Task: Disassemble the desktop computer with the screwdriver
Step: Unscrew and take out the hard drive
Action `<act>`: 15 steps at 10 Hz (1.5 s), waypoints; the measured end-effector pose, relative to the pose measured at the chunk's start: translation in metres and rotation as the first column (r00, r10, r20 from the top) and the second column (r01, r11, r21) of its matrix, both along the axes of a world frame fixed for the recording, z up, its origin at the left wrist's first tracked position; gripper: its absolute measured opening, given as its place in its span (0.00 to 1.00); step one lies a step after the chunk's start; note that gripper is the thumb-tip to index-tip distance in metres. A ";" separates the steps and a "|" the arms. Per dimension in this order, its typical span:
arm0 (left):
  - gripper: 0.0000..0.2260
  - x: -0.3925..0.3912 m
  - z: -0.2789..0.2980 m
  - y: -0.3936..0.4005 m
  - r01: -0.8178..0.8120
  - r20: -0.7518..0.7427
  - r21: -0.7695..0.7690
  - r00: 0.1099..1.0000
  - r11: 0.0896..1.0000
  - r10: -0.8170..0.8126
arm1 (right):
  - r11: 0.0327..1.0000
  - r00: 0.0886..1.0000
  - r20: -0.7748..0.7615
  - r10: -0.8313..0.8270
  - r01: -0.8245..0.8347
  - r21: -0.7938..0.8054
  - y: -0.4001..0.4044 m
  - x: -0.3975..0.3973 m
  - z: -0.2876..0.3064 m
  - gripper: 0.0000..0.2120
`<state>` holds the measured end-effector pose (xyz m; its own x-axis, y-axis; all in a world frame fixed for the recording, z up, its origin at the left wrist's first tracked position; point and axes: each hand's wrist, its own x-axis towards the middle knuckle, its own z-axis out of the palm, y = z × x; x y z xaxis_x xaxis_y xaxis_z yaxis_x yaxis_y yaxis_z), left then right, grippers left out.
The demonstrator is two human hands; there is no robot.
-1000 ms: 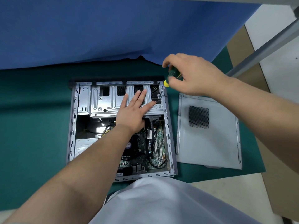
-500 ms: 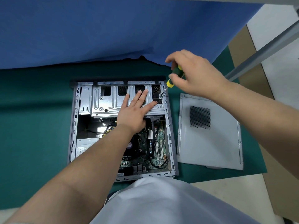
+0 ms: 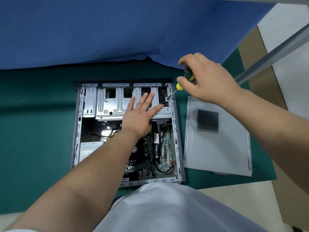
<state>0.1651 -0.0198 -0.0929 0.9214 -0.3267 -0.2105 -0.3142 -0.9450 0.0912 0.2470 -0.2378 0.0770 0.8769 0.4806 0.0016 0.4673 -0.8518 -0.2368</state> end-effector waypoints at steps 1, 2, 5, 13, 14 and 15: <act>0.41 0.000 0.000 0.000 -0.001 0.003 -0.004 1.000 1.000 0.001 | 0.999 1.000 -0.022 -0.001 0.002 0.050 0.000 0.000 -0.004 0.16; 0.40 0.000 0.001 0.001 -0.001 0.007 -0.006 1.000 1.000 0.001 | 0.993 1.000 -0.007 -0.020 0.021 0.119 -0.001 -0.003 -0.006 0.14; 0.40 0.000 0.001 0.001 -0.001 0.005 -0.003 1.000 1.000 0.001 | 0.983 0.998 -0.006 -0.067 0.067 0.172 -0.003 -0.005 -0.005 0.14; 0.14 0.000 0.046 -0.019 -0.653 -0.636 -0.756 0.714 -0.050 0.294 | 0.776 0.943 -0.139 -0.301 0.327 0.539 -0.021 -0.039 0.016 0.11; 0.09 -0.008 0.059 -0.035 -0.719 -0.861 -0.380 0.505 -0.582 -0.063 | 0.731 0.929 -0.163 -0.333 0.364 0.577 -0.025 -0.051 0.015 0.10; 0.09 -0.011 0.064 -0.037 -0.698 -0.875 -0.205 0.445 -0.686 -0.192 | 0.724 0.922 -0.179 -0.342 0.380 0.575 -0.028 -0.057 0.013 0.09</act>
